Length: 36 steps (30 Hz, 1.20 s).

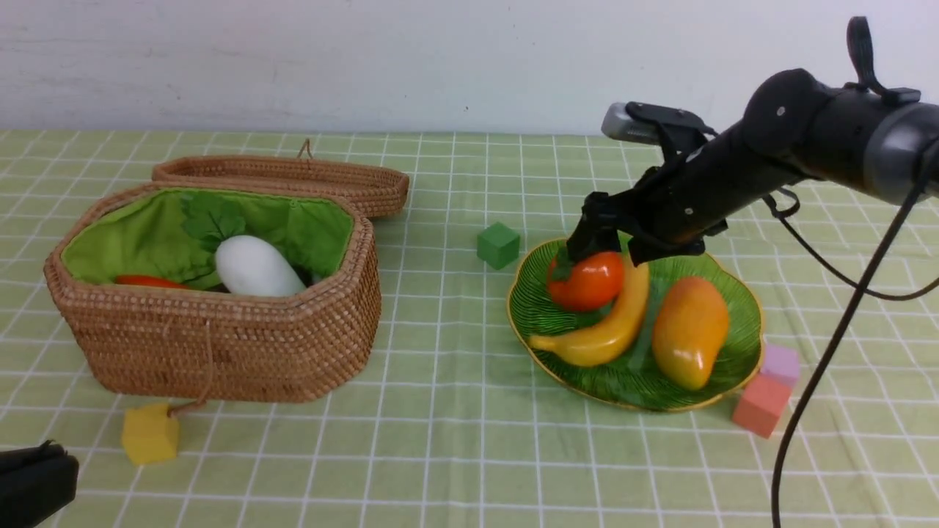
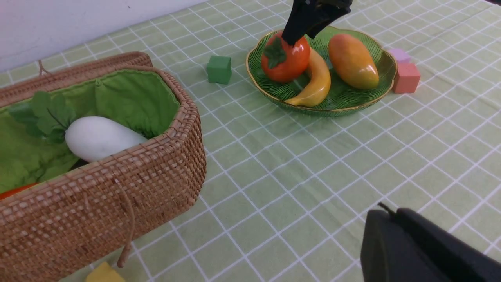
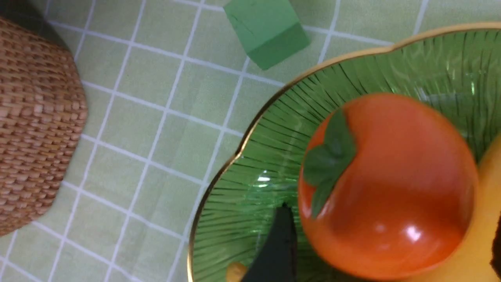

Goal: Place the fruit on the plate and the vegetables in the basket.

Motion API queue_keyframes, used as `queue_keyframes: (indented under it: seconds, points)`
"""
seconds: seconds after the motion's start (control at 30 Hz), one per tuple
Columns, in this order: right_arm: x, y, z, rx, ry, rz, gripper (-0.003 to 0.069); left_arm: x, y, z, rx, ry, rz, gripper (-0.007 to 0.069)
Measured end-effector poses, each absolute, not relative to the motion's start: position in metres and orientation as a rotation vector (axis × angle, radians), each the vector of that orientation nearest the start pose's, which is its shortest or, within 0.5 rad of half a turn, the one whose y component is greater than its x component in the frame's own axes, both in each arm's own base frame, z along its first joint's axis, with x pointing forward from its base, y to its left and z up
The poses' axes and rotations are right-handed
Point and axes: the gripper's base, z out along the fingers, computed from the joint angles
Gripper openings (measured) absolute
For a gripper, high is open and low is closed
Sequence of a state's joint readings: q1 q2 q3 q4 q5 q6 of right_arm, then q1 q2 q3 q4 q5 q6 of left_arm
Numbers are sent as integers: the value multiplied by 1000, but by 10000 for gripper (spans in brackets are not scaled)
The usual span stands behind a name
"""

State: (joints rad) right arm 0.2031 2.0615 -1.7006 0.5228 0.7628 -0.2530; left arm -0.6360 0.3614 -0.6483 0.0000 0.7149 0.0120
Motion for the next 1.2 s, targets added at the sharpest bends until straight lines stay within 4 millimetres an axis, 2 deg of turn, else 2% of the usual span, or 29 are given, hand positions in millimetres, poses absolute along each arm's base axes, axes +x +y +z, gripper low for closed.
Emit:
queue_keyframes:
  seconds: [0.07,0.1,0.13,0.17,0.23,0.3,0.33,0.4,0.43,0.47,0.5,0.53,0.57,0.6,0.63,0.67,0.7,0.73,0.8,0.87,0.93,1.07,1.2]
  points:
    - [443,117,250,-234,2543,574,649,49,-36,341,616,1833,-419,5]
    - [442,117,250,-236,2549,574,646,49,-36,341,616,1833,-419,5]
    - [435,106,272,-229,2553,574,605,49,-36,341,616,1833,-419,5]
    - [433,105,274,-227,2564,578,599,49,-36,341,616,1833,-419,5]
    - [409,88,311,-235,2593,561,492,49,-36,341,602,1828,-430,-7]
    - [391,80,332,-271,2634,526,410,48,-36,342,587,1827,-441,-13]
    - [388,79,338,-271,2620,518,398,48,-35,342,583,1826,-444,-13]
    - [359,70,364,-283,2646,444,230,40,-30,341,543,1801,-475,-13]
    - [348,68,372,-271,2639,424,172,36,-26,337,520,1793,-494,-13]
    - [346,68,374,-268,2634,418,172,36,-27,336,521,1796,-493,-13]
    - [324,62,380,-239,2643,384,81,29,-21,328,487,1769,-521,-13]
    - [324,62,380,-232,2644,383,73,27,-20,326,480,1760,-527,-13]
    - [301,58,382,-201,2653,368,15,20,-15,317,455,1720,-549,-13]
    - [288,56,382,-190,2657,364,-3,18,-13,312,445,1698,-559,-13]
    - [263,53,380,-162,2668,366,-16,15,-11,302,431,1667,-572,-13]
    - [259,52,380,-154,2670,368,-18,15,-11,300,430,1663,-573,-13]
    - [245,50,378,-141,2674,371,-18,15,-11,294,424,1653,-579,-13]
    - [212,47,374,-102,2672,381,-17,18,-13,282,417,1650,-585,-13]
    - [190,44,365,-71,2685,389,-13,22,-16,271,419,1671,-583,-13]
    - [156,40,354,-20,2658,405,-7,25,-19,259,426,1698,-576,-13]
    - [130,36,335,31,2644,411,-3,28,-20,251,432,1715,-564,-13]
    - [102,32,311,66,2601,406,0,28,-21,250,430,1715,-572,-13]
    - [92,29,297,86,2535,397,1,28,-21,250,429,1713,-572,-13]
